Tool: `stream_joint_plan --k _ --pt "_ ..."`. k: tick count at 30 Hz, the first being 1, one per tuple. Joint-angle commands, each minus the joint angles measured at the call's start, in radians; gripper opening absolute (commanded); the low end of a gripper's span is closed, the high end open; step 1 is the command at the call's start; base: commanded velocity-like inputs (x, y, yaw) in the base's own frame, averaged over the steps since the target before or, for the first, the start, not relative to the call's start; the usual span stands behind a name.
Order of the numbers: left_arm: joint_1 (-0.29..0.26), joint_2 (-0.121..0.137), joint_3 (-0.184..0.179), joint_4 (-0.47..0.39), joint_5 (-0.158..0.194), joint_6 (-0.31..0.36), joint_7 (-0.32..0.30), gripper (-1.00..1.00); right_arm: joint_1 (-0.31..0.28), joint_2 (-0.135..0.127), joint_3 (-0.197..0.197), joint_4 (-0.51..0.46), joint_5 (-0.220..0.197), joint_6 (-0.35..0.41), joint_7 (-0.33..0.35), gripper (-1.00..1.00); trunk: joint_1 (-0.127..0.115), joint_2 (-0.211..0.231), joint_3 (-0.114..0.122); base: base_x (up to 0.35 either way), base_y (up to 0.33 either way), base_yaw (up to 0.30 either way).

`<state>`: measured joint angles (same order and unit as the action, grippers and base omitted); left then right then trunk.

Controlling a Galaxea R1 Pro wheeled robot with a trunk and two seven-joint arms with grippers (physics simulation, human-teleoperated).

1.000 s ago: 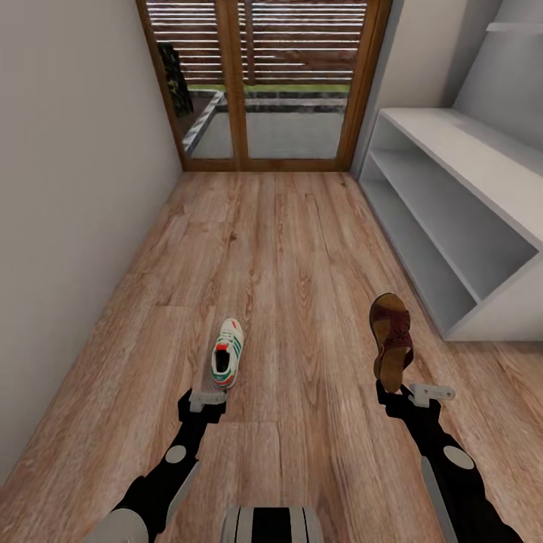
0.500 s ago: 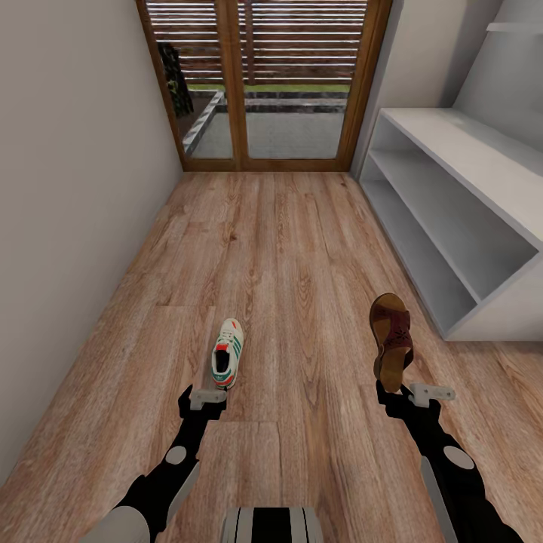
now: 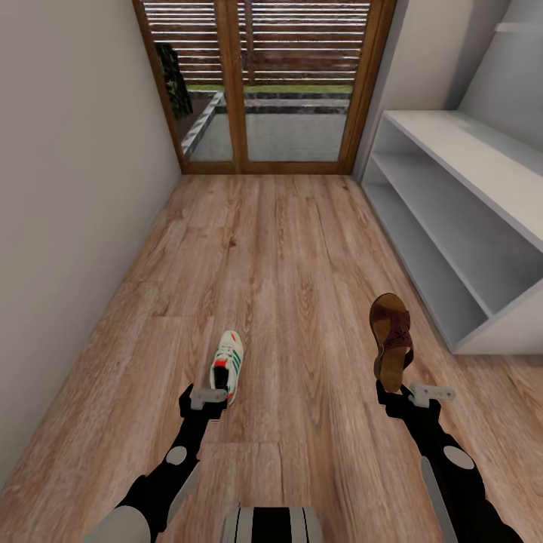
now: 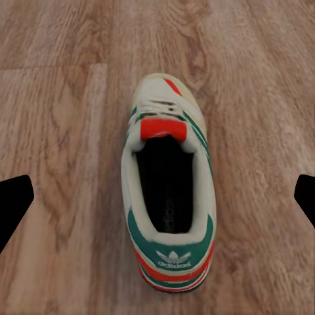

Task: Pick up the two gym shoes and the two sandals from the corridor floor and place them onto the hallstand (shoe rack) in the corridor, making sure they are on the rack and not on the floor. Arrange them so the two gym shoes are next to each other and the two sandals are next to each other.

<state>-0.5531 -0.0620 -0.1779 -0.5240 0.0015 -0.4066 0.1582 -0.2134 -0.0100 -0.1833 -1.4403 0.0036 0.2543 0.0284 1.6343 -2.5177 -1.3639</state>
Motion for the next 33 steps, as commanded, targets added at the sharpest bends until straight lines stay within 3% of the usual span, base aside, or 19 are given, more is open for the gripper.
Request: stream_joint_plan --k 1,5,15,33 --pt "-0.001 0.001 -0.006 0.001 0.0 -0.003 0.009 1.0 -0.001 0.0 -0.001 -0.002 -0.002 0.006 0.001 -1.0 0.0 0.0 -0.001 0.301 0.053 0.0" --pt "-0.001 0.001 -0.006 0.001 0.0 -0.003 0.009 1.0 0.0 0.001 -0.001 -0.002 -0.002 0.007 0.001 -1.0 0.0 0.0 -0.001 0.285 0.026 0.0" --pt "-0.001 0.001 -0.006 0.0 -0.001 -0.003 0.009 1.0 -0.001 0.001 -0.001 -0.002 -0.002 0.006 0.001 -1.0 0.0 0.0 -0.001 0.028 0.002 0.0" --pt "-0.001 -0.001 -0.006 -0.001 -0.001 -0.004 0.009 1.0 -0.001 0.001 -0.001 -0.002 -0.002 0.006 0.001 -1.0 0.008 -0.004 -0.098 0.0 0.0 0.0"
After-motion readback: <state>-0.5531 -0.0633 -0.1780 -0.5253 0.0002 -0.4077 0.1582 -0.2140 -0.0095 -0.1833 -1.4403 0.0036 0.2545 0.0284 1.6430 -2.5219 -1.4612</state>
